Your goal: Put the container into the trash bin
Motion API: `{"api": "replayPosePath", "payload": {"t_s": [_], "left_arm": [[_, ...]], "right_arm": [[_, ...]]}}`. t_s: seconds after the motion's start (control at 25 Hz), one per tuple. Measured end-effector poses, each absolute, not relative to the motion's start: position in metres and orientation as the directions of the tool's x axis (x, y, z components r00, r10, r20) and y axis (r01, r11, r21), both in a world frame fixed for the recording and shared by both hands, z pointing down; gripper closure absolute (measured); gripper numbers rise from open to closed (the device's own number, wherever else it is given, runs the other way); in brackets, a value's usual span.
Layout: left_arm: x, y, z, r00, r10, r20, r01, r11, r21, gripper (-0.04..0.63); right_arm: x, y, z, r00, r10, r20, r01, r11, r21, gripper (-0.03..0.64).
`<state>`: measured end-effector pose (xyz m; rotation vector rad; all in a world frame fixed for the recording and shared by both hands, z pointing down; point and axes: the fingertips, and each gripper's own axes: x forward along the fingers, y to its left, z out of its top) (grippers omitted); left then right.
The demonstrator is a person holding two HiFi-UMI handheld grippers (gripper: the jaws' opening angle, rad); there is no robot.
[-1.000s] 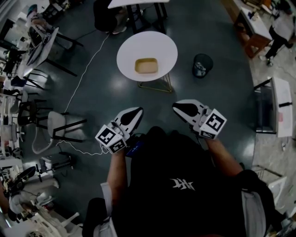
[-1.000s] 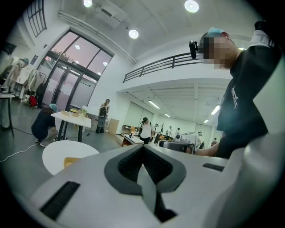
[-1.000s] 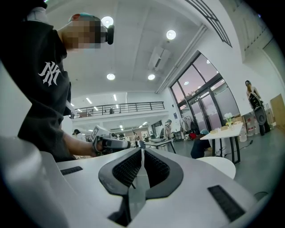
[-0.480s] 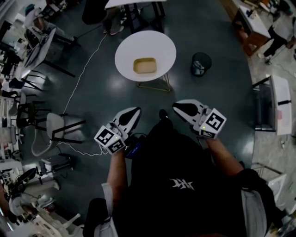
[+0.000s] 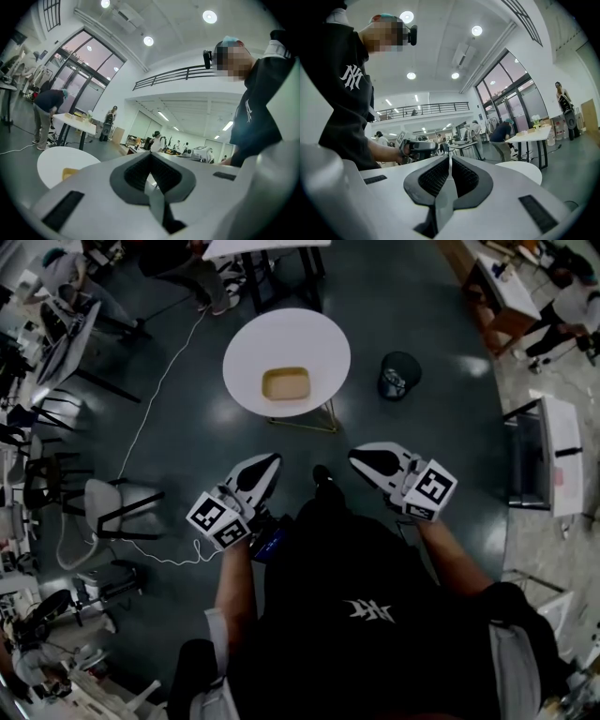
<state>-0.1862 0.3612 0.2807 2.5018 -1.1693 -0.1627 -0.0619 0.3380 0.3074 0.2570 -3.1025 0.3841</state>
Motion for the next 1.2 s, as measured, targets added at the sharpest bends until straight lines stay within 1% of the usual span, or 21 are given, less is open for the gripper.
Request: {"api": "replayPosePath", "payload": {"t_s": [0.2, 0.6, 0.76, 1.2], "left_arm": [[-0.205, 0.327, 0.285, 0.635, -0.772, 0.037, -0.713, -0.567, 0.413, 0.592], [-0.247, 0.233, 0.284, 0.614, -0.789, 0.028, -0.728, -0.551, 0.408, 0.592], [-0.264, 0.200, 0.287, 0.614, -0.788, 0.052, -0.730, -0.541, 0.418, 0.592], [-0.307, 0.139, 0.300, 0.602, -0.797, 0.044, -0.728, -0.525, 0.441, 0.592]], "right_arm": [[-0.072, 0.305, 0.307, -0.986, -0.162, 0.033, -0.166, 0.957, -0.237, 0.572], [-0.091, 0.221, 0.304, -0.981, -0.180, 0.068, -0.191, 0.955, -0.227, 0.572], [-0.100, 0.191, 0.300, -0.977, -0.195, 0.084, -0.209, 0.952, -0.225, 0.572], [-0.118, 0.136, 0.301, -0.965, -0.229, 0.124, -0.253, 0.941, -0.225, 0.572]]}}
